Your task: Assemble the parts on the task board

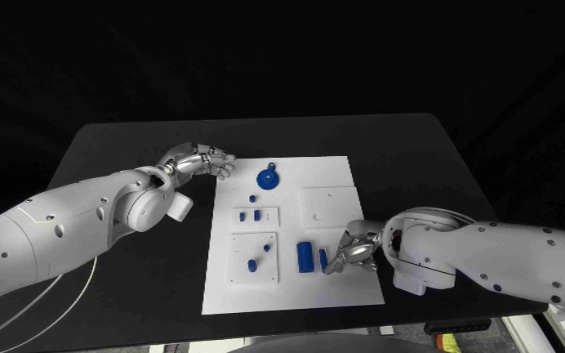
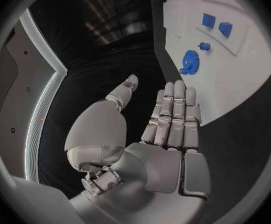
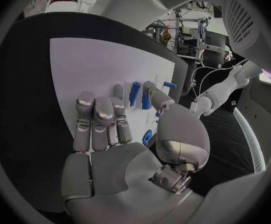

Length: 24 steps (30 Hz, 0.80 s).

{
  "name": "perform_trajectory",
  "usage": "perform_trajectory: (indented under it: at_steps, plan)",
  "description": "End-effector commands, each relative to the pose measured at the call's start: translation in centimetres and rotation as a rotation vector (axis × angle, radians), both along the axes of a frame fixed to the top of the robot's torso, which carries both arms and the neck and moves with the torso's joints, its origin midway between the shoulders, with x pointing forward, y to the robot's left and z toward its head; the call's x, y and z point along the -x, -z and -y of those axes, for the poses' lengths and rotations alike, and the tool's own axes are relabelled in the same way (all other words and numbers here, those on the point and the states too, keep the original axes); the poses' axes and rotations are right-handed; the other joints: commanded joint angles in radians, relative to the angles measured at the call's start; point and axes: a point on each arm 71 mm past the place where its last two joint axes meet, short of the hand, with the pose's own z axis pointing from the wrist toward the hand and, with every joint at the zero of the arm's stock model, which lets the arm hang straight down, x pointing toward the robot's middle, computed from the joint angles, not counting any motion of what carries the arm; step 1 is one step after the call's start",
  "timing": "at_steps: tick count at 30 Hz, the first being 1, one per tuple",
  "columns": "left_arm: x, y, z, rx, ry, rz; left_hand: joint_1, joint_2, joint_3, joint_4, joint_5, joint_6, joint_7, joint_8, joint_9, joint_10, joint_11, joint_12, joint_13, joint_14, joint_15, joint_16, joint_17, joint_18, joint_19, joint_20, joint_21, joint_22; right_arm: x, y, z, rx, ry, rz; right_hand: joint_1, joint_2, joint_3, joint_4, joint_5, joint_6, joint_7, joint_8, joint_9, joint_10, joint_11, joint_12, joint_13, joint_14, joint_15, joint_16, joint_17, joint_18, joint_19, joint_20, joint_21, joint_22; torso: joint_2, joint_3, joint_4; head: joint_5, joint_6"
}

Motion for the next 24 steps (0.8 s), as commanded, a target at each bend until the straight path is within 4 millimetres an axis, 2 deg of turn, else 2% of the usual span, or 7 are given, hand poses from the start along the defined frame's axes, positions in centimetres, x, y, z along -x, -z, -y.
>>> perform_trajectory:
  at_steps: [1,3,7,10,13,18,24]
  plan:
    - [0.1,-0.1,0.3,0.007,0.017,0.002,0.005,0.008,-0.005,0.002,-0.003,-0.007,-0.003,0.006,-0.001,-0.005,-0.002,-0.001,-0.001,0.004,0.002,-0.006,0.001,0.014,0.001,0.007,-0.005,0.001,0.4,0.2,-0.4,0.002,-0.077,-0.038,0.006,0.017,-0.034,-0.021,-0.002,-0.009,0.001,-0.004,0.002,-0.010,-0.002,-0.007,0.003,-0.009,0.000,-0.004,0.002,0.038,-0.012,-0.001,-0.004,0.017,0.000,0.0004,-0.0003,-0.001,0.001]
    - [0.1,-0.1,0.3,0.007,0.018,0.002,0.005,0.008,-0.005,0.002,-0.003,-0.007,-0.003,0.006,-0.001,-0.005,-0.002,-0.001,-0.001,0.004,0.002,-0.006,0.001,0.014,0.001,0.007,-0.005,0.001,0.4,0.2,-0.5,0.003,-0.077,-0.038,0.010,0.028,-0.060,-0.042,-0.003,-0.009,0.000,-0.005,0.003,-0.011,-0.002,-0.008,0.004,-0.010,0.000,-0.005,0.002,0.038,-0.016,0.000,-0.007,0.016,0.000,0.0003,0.0004,-0.001,0.001]
    - [0.1,-0.1,0.2,0.007,0.017,0.002,0.005,0.008,-0.005,0.002,-0.003,-0.007,-0.003,0.006,-0.001,-0.005,-0.002,-0.001,-0.001,0.004,0.002,-0.006,0.002,0.014,0.001,0.007,-0.006,0.001,0.3,0.2,-0.5,0.005,-0.070,-0.033,0.010,0.037,-0.073,-0.050,-0.004,-0.009,0.000,-0.006,0.003,-0.011,-0.002,-0.009,0.005,-0.010,0.000,-0.005,0.003,0.038,-0.016,0.001,-0.008,0.015,0.001,0.0004,0.0012,-0.002,0.001]
    - [0.1,-0.1,0.2,0.007,0.017,0.001,0.005,0.008,-0.005,0.002,-0.003,-0.007,-0.003,0.006,-0.001,-0.005,-0.002,-0.001,-0.001,0.005,0.002,-0.007,0.002,0.014,0.001,0.007,-0.006,0.002,0.1,0.3,-0.5,0.020,-0.068,-0.019,-0.004,0.059,-0.091,-0.049,-0.004,-0.007,-0.001,-0.007,0.002,-0.010,-0.002,-0.010,0.005,-0.010,-0.001,-0.006,0.003,0.038,-0.016,0.001,-0.010,0.014,0.001,0.0001,0.0015,-0.002,0.000]
    - [0.1,0.0,0.2,0.007,0.018,0.001,0.004,0.008,-0.005,0.003,-0.003,-0.007,-0.003,0.006,-0.001,-0.005,-0.002,-0.001,-0.001,0.005,0.002,-0.007,0.002,0.014,0.001,0.007,-0.006,0.002,0.0,0.3,-0.5,0.029,-0.072,-0.013,-0.017,0.091,-0.104,-0.048,-0.004,-0.006,-0.002,-0.007,0.002,-0.009,-0.003,-0.011,0.006,-0.009,-0.001,-0.006,0.004,0.038,-0.016,0.001,-0.011,0.015,0.001,-0.0003,0.0014,-0.002,0.000]
    - [0.1,0.0,0.3,0.006,0.018,0.000,0.002,0.010,-0.005,0.006,-0.003,-0.007,-0.003,0.007,-0.001,-0.005,-0.002,-0.001,-0.001,0.005,0.002,-0.008,0.003,0.014,0.002,0.007,-0.006,0.002,-0.2,0.4,-0.7,0.041,-0.078,0.002,-0.030,0.160,-0.133,-0.069,-0.004,-0.001,-0.003,-0.009,0.001,-0.006,-0.004,-0.012,0.008,-0.008,-0.002,-0.006,0.005,0.038,-0.019,0.000,-0.012,0.016,0.000,-0.0005,0.0011,-0.002,-0.002]
    - [0.1,0.0,0.3,0.005,0.018,-0.003,0.002,0.012,-0.005,0.007,-0.002,-0.007,-0.003,0.007,-0.001,-0.005,-0.002,-0.001,-0.002,0.005,0.002,-0.008,0.004,0.014,0.002,0.007,-0.007,0.003,-0.6,0.6,-0.4,0.054,-0.065,0.010,-0.027,0.209,-0.122,-0.066,-0.004,0.001,-0.003,-0.010,0.000,-0.004,-0.005,-0.013,0.008,-0.008,-0.002,-0.007,0.005,0.038,-0.018,0.000,-0.013,0.015,0.000,-0.0006,0.0012,-0.003,-0.001]
